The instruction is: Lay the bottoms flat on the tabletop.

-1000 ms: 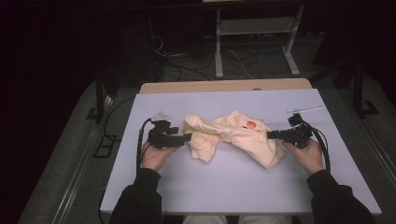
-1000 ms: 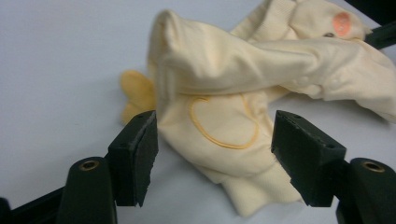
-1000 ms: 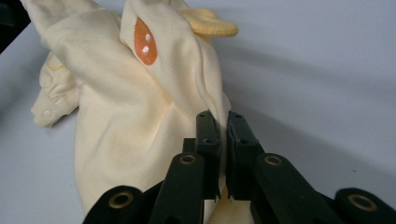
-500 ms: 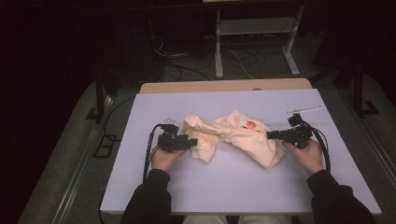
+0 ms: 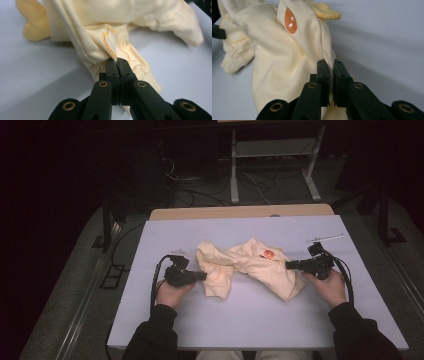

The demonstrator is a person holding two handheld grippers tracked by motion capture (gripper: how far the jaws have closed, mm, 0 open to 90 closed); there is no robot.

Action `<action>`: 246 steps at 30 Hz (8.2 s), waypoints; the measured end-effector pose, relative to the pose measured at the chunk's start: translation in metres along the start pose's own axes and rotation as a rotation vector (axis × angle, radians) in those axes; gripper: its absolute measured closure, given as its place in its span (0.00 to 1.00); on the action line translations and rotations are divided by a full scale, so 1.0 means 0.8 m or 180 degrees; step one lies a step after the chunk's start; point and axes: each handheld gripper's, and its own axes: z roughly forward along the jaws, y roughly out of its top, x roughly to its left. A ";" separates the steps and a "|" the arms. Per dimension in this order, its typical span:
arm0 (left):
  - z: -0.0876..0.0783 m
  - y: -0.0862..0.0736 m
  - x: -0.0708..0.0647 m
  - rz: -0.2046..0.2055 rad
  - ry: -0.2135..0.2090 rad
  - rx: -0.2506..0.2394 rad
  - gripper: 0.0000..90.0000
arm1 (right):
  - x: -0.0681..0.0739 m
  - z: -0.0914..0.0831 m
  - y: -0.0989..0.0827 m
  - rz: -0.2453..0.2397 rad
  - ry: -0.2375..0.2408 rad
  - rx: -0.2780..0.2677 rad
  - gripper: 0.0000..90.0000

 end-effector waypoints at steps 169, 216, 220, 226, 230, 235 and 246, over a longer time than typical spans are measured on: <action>0.081 0.098 0.113 -0.0452 0.0128 0.0181 0.58 | -0.041 0.073 0.086 0.0307 -0.0081 -0.0093 0.92; 0.080 0.151 0.131 -0.0500 0.0554 -0.0120 0.92 | -0.038 0.101 0.176 0.0190 -0.0458 -0.0054 0.92; 0.083 0.146 0.132 -0.0558 0.0548 -0.0065 0.91 | -0.039 0.105 0.173 0.0189 -0.0483 -0.0034 0.91; 0.086 0.140 0.132 -0.0590 0.0662 -0.0098 0.79 | -0.048 0.111 0.161 0.0358 -0.0494 0.0028 0.84; 0.084 0.134 0.123 -0.0445 0.0881 -0.0146 0.57 | -0.047 0.109 0.158 0.0272 -0.0575 0.0004 0.67; 0.073 0.131 0.118 -0.0448 0.0741 -0.0251 0.37 | -0.041 0.093 0.157 0.0256 -0.0416 -0.0109 0.47; 0.046 0.129 0.092 -0.0322 0.0436 -0.0545 0.00 | -0.023 0.054 0.127 -0.0054 -0.0100 -0.0259 0.02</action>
